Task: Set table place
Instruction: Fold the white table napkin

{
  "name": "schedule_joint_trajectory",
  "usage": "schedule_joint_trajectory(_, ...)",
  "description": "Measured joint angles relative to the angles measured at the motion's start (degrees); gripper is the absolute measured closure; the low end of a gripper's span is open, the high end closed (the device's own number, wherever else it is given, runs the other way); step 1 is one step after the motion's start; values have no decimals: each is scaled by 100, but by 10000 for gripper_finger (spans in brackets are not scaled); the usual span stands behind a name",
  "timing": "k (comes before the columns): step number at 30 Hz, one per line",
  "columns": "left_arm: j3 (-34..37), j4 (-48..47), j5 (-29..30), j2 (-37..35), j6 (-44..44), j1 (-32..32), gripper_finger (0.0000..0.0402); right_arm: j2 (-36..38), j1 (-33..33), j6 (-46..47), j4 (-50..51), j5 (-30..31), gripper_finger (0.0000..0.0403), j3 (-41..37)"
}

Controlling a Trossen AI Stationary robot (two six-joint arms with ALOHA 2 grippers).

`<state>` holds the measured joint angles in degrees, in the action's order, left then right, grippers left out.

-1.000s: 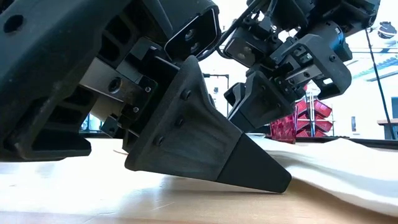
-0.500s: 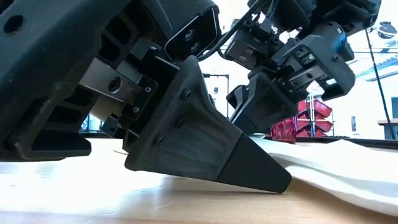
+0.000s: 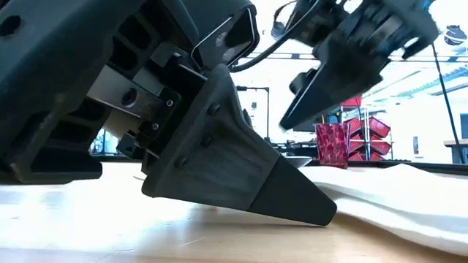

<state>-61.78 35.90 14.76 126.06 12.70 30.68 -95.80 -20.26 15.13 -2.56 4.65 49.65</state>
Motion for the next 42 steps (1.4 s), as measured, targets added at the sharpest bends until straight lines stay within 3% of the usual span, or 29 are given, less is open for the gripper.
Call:
schedule_joint_trajectory(6,7,-142,-54,-131,-116,4,262,493,-718,1121,555,796,238,2)
schedule_joint_trajectory(14,7,-866,-130,-728,-350,132,262,-110,-1658,2946,809,1059,242,282)
schedule_joint_trajectory(18,-6,-1252,28,-1197,-453,228,262,-320,-1953,3763,2518,1068,243,1057)
schedule_joint_trajectory(22,-9,-599,354,-1197,-557,176,262,-359,-2227,4756,4746,1068,243,1781)
schedule_joint_trajectory(25,-128,-197,284,-848,-409,3,262,-359,-2460,5513,5550,999,243,1827)
schedule_joint_trajectory(33,-994,-24,74,378,-218,-92,262,-375,-2986,6602,5121,483,243,1238)
schedule_joint_trajectory(42,-1084,-706,52,382,47,-45,262,-327,-3178,7068,4660,203,243,358)
